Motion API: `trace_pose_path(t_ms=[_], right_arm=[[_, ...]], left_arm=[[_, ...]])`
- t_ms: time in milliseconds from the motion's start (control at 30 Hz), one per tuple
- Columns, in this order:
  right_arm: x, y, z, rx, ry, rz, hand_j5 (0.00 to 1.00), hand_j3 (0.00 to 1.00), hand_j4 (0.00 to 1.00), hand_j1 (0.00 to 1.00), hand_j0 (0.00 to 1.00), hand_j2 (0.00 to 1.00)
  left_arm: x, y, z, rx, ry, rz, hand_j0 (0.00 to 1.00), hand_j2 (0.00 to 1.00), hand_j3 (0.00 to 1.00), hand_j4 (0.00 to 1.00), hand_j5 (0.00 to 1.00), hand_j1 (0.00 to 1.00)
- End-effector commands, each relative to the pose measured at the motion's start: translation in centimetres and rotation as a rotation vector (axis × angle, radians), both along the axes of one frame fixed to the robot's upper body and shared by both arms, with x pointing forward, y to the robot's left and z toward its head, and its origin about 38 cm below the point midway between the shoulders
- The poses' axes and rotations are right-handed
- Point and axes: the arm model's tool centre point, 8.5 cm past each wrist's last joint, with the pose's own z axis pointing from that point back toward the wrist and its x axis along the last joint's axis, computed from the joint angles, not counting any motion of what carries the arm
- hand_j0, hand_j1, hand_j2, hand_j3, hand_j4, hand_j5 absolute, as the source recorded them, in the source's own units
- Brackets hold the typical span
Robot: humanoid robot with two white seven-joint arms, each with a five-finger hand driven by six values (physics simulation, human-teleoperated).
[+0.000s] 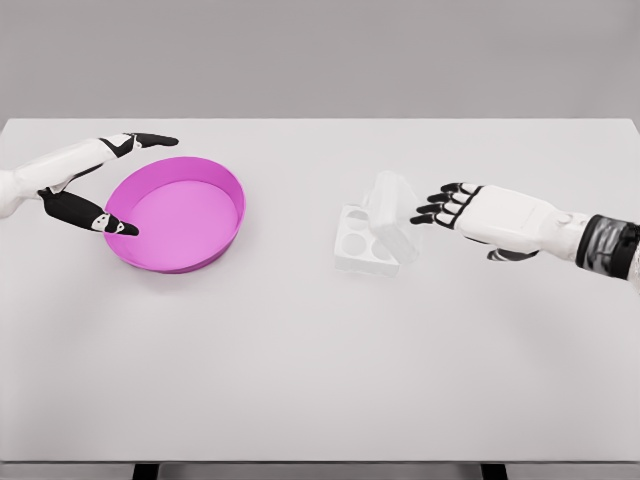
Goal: Pack egg into the box and close the box lid
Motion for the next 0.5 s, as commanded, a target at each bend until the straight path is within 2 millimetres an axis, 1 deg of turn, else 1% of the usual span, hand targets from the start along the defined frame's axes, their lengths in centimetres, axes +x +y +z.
trace_pose_path(t_ms=[0,67,100,133,167,200,233,300,467], right_arm=[[-0.2,1.6,0.3,0.05,-0.01,0.029,1.0,1.0,1.0,1.0,1.0,1.0],[-0.1,2.0,0.4,0.065,-0.013,0.032,1.0,1.0,1.0,1.0,1.0,1.0],[0.1,1.5,0.8,0.093,-0.013,0.02,1.0,1.0,1.0,1.0,1.0,1.0],[0.6,-0.4,2.3,0.149,-0.035,-0.028,1.0,1.0,1.0,1.0,1.0,1.0],[1.1,-4.3,4.1,0.245,-0.067,-0.132,1.0,1.0,1.0,1.0,1.0,1.0],[1.0,-6.6,3.7,0.274,-0.059,-0.195,1.0,1.0,1.0,1.0,1.0,1.0],[0.9,-7.1,3.8,0.277,-0.059,-0.207,1.0,1.0,1.0,1.0,1.0,1.0],[0.6,-7.2,3.9,0.31,-0.048,-0.199,1.0,1.0,1.0,1.0,1.0,1.0],[0.6,-7.4,3.8,0.31,-0.045,-0.202,1.0,1.0,1.0,1.0,1.0,1.0]], left_arm=[[0.0,0.0,0.1,-0.007,0.002,0.002,1.0,1.0,1.0,1.0,1.0,1.0],[0.0,0.0,0.1,-0.007,0.002,0.002,1.0,1.0,1.0,1.0,1.0,1.0],[0.0,0.1,0.1,-0.008,0.001,0.003,1.0,1.0,1.0,1.0,1.0,1.0],[0.0,0.0,0.1,-0.007,0.002,0.002,1.0,1.0,1.0,1.0,1.0,1.0],[0.0,0.0,0.1,-0.007,0.002,0.002,1.0,1.0,1.0,1.0,1.0,1.0],[0.0,0.0,0.1,-0.007,0.002,0.002,1.0,1.0,1.0,1.0,1.0,1.0],[0.0,0.0,0.1,-0.007,0.002,0.002,1.0,1.0,1.0,1.0,1.0,1.0],[0.0,0.1,0.1,-0.008,0.001,0.003,1.0,1.0,1.0,1.0,1.0,1.0],[0.0,0.0,0.1,-0.006,0.002,0.002,1.0,1.0,1.0,1.0,1.0,1.0]])
